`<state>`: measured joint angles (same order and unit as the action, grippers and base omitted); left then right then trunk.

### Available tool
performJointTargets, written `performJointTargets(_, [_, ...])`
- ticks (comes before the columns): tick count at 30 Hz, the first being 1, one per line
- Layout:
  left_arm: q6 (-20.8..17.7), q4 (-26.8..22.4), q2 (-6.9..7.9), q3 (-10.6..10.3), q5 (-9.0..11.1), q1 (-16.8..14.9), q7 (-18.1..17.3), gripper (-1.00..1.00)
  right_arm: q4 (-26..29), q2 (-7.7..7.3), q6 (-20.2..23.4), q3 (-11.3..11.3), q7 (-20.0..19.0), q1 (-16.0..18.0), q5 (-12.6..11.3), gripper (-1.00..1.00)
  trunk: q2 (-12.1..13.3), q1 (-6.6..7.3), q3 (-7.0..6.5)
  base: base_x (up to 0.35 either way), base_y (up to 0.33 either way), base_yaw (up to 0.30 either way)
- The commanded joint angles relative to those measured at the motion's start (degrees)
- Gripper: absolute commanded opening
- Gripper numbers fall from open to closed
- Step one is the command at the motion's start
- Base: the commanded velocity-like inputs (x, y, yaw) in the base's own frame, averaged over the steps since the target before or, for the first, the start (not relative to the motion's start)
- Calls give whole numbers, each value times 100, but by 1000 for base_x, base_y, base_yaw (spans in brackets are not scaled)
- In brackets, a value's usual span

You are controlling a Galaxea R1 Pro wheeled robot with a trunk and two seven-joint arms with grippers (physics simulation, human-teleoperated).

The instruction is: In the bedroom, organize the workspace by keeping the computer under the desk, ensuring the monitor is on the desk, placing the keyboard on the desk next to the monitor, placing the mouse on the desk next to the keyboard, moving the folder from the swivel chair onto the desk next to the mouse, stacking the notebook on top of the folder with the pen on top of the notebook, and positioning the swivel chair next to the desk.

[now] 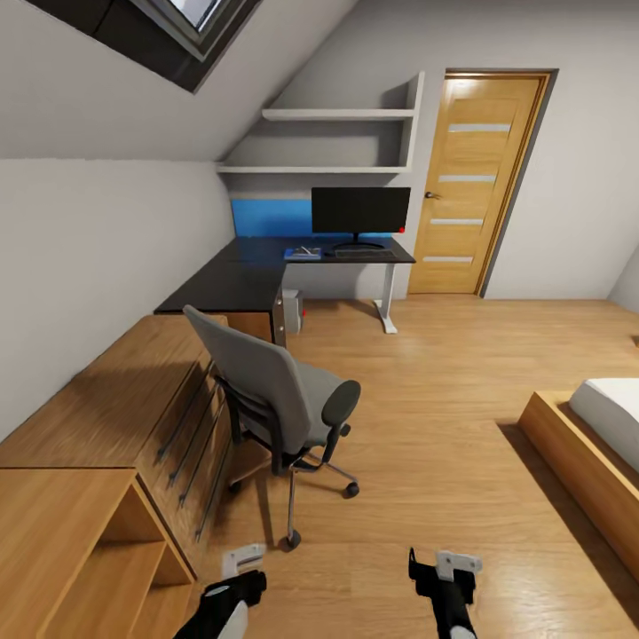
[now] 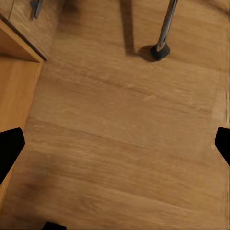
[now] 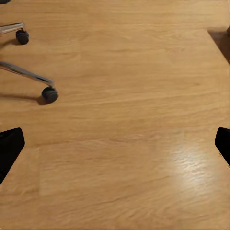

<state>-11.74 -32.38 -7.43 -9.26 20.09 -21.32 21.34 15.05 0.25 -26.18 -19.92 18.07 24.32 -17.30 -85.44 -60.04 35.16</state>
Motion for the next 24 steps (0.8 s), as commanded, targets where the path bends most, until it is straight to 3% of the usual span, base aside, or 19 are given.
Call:
performJointTargets(1, [-263,-3,4,-33,62,-198,46,100,13,7,137,-40,30,199,-67,100,-45,-22,26,0,0,0])
performJointTargets(4, [-648,7,0,-32,75,-567,37,100,27,80,335,-39,30,594,-76,100,-165,-88,80,0,0,0])
performJointTargets(8, [-776,6,-3,-30,84,-736,31,100,19,171,635,-38,21,970,-92,100,-326,-176,152,0,0,0])
performJointTargets(9, [-794,29,-4,-24,99,-778,11,100,22,209,886,-36,8,1114,-121,100,-366,-198,170,0,0,0])
performJointTargets(18, [-693,118,45,-11,96,-817,-24,100,-25,422,953,-56,-6,1240,-167,100,-727,-396,331,0,0,0])
performJointTargets(24, [-539,145,142,-20,110,-821,-25,100,-100,477,648,-93,-6,1234,153,100,-967,-527,439,0,0,0])
